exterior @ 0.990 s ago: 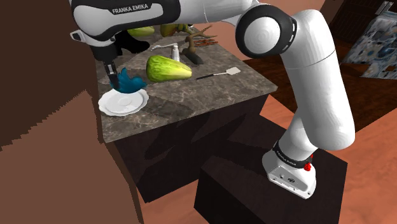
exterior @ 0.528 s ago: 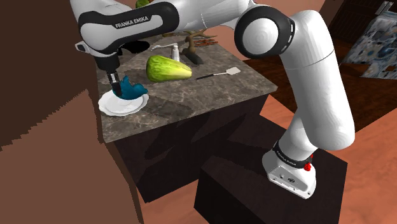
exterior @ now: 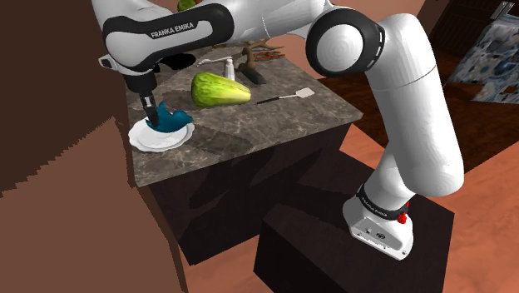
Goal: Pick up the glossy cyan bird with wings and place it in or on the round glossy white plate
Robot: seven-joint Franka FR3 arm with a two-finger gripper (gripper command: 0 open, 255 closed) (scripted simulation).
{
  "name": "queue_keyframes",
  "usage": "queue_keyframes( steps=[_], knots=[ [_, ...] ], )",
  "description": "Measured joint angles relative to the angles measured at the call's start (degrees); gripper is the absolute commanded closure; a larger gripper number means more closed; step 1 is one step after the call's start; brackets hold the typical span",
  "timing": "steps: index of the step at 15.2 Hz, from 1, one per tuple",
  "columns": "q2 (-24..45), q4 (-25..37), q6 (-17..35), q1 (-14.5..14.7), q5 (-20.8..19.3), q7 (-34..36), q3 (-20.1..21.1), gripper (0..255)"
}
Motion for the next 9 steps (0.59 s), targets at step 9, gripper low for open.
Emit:
queue_keyframes(
  steps=[9],
  knots=[
    [-0.1,5.3,-5.3,0.4,0.2,-0.4,0.1,0]
  ],
)
